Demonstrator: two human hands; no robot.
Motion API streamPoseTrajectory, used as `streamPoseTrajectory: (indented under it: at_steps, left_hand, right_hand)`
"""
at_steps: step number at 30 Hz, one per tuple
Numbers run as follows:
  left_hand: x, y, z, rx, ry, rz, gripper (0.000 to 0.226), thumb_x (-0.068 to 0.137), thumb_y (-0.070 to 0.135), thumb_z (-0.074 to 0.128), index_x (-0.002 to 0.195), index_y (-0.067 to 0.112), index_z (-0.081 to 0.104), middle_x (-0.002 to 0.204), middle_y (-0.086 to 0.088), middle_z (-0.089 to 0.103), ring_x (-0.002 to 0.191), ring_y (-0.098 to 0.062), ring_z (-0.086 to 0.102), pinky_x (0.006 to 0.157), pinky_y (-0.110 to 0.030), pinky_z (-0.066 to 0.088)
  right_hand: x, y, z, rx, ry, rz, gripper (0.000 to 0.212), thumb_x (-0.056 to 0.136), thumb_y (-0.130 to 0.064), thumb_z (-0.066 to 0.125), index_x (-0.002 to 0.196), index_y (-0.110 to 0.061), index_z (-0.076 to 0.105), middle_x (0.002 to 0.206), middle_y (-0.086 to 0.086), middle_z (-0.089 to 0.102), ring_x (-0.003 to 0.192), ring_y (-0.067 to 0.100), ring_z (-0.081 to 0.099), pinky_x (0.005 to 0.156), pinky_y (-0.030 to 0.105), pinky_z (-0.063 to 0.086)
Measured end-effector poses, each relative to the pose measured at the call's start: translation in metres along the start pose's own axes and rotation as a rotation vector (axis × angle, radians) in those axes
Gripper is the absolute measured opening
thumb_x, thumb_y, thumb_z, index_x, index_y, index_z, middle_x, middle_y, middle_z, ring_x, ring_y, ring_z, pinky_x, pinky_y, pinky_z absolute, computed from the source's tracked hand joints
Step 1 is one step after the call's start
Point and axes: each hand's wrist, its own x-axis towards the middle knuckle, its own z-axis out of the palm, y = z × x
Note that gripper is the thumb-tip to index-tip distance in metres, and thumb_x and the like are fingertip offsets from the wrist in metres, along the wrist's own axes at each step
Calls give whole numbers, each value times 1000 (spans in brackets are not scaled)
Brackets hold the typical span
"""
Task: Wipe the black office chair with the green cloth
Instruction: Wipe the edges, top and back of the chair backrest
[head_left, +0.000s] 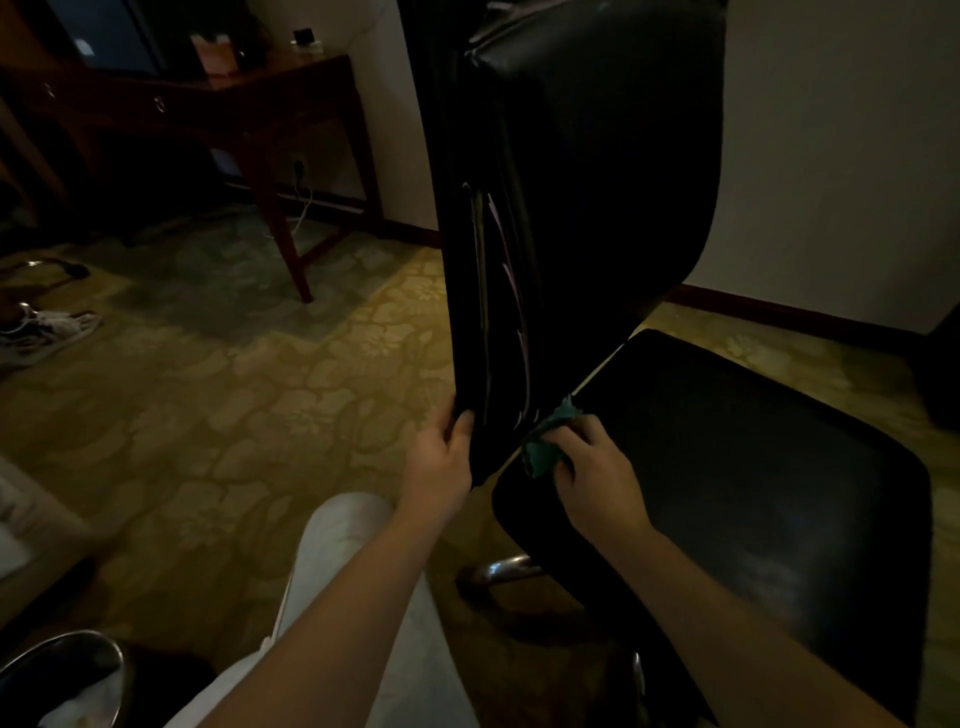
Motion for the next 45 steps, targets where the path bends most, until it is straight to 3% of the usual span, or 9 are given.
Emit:
streamPoseTrajectory:
  at_steps: [3, 7, 10, 17, 21, 29, 37, 42, 45]
  left_hand:
    - [2, 3, -4, 27, 10, 3, 33, 106, 26, 44, 137, 34, 52, 100, 26, 61, 89, 16, 56, 77, -8, 46]
    - [6, 1, -5, 8, 33, -4, 35, 105, 26, 47, 138, 27, 55, 106, 15, 67, 102, -4, 65, 90, -30, 53]
    - [6, 0, -4, 10, 39, 5, 34, 105, 24, 47, 137, 27, 56, 109, 11, 68, 104, -8, 65, 91, -32, 54]
    - [2, 4, -8, 25, 0, 3, 34, 105, 28, 46, 138, 30, 55, 101, 23, 65, 93, 10, 61, 70, -6, 48]
    - [2, 4, -9, 20, 1, 15, 36, 105, 29, 46, 139, 29, 54, 113, 13, 68, 108, -6, 64, 86, -23, 53]
    - [2, 0, -7, -29, 3, -7, 32, 104, 30, 47, 135, 37, 55, 112, 13, 69, 105, -6, 66, 94, -39, 55]
    - [0, 1, -9, -16, -21, 4, 33, 104, 33, 46, 137, 37, 54, 118, 11, 69, 109, -7, 65, 96, -42, 55]
    - [1, 0, -7, -9, -8, -16, 36, 104, 35, 47, 140, 34, 53, 119, 10, 69, 110, -10, 65, 95, -45, 55]
    - [0, 2, -6, -5, 7, -22, 37, 104, 33, 47, 141, 31, 53, 119, 7, 69, 109, -11, 65, 95, -44, 55]
  right_hand:
    - [10, -2, -9, 53, 50, -25, 30, 92, -8, 61, 121, -15, 62, 128, 0, 49, 109, 16, 56, 88, 12, 40]
    - [19, -9, -30, 129, 194, -42, 30, 87, -2, 65, 116, -10, 65, 125, -2, 50, 109, 4, 50, 91, 1, 36]
    - [22, -19, -36, 162, 310, -100, 28, 85, -2, 64, 113, -6, 65, 122, 2, 49, 110, -1, 45, 93, 5, 39]
    - [-7, -3, 10, 5, 51, -31, 31, 89, -6, 62, 119, -13, 65, 128, 3, 51, 109, 19, 58, 87, 22, 49]
    - [-5, -8, 6, 68, 109, 21, 30, 89, -5, 63, 118, -12, 65, 127, 1, 52, 107, 16, 57, 88, 15, 42]
    - [5, -24, -17, 194, 391, 2, 31, 84, 4, 64, 113, -6, 65, 122, 4, 50, 109, 2, 48, 92, 9, 45]
    - [-19, -11, 21, 137, 54, 157, 31, 91, -8, 63, 121, -15, 62, 126, -4, 49, 105, 11, 57, 78, 6, 38]
    - [-15, -22, -2, 402, 347, 339, 38, 87, -3, 65, 122, -13, 59, 117, -7, 50, 101, -13, 50, 83, 0, 40]
    - [-5, -36, -4, 391, 378, 236, 36, 87, -3, 64, 121, -11, 59, 120, -3, 49, 105, -5, 51, 87, 6, 44]
